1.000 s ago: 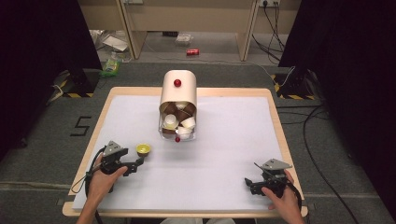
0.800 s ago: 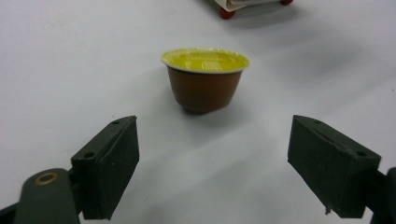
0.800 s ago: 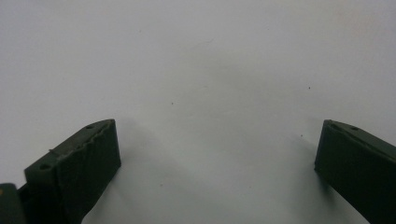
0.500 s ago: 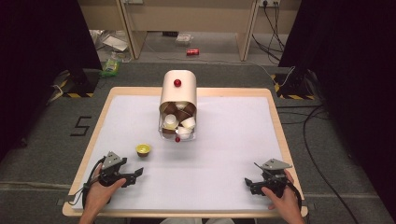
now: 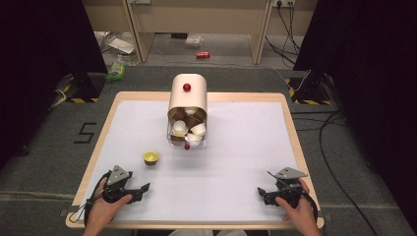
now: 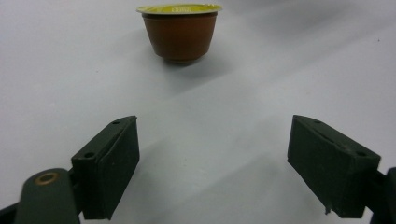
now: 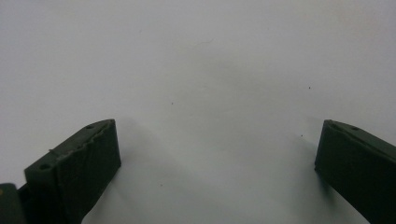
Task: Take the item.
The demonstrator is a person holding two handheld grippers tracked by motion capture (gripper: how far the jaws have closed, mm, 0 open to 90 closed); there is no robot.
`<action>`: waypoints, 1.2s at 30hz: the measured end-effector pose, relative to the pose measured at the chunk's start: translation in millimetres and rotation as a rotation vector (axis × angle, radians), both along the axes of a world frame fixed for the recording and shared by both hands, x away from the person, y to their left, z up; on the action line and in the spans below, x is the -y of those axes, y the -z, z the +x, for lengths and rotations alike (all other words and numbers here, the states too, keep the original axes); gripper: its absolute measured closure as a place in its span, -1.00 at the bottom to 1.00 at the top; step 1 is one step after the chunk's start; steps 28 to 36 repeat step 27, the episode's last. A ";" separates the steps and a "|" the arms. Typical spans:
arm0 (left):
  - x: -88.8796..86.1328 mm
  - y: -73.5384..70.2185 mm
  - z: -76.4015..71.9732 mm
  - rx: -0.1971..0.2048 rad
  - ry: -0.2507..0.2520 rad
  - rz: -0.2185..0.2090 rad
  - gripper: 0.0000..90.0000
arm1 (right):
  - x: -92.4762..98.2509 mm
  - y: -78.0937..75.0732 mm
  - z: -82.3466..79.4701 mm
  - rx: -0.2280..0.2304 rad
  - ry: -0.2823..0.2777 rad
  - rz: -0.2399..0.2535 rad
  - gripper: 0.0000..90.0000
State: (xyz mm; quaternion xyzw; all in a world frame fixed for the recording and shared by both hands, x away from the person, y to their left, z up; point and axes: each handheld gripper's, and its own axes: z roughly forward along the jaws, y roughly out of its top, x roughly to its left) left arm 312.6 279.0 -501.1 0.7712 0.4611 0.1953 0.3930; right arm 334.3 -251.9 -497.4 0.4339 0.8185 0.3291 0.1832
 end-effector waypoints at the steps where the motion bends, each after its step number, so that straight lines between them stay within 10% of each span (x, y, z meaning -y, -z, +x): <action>1: 0.9 0.1 -0.9 -0.002 0.000 0.008 -0.63 | 0.0 0.0 0.0 0.000 0.000 0.000 -0.99; 11: 6.7 1.6 -6.4 -0.025 0.022 0.058 -0.63 | 0.0 0.0 0.0 0.000 0.000 0.000 -0.99; 36: 5.3 9.1 -17.3 0.023 0.003 0.018 -0.66 | 0.0 0.0 0.0 0.000 0.000 0.000 -0.99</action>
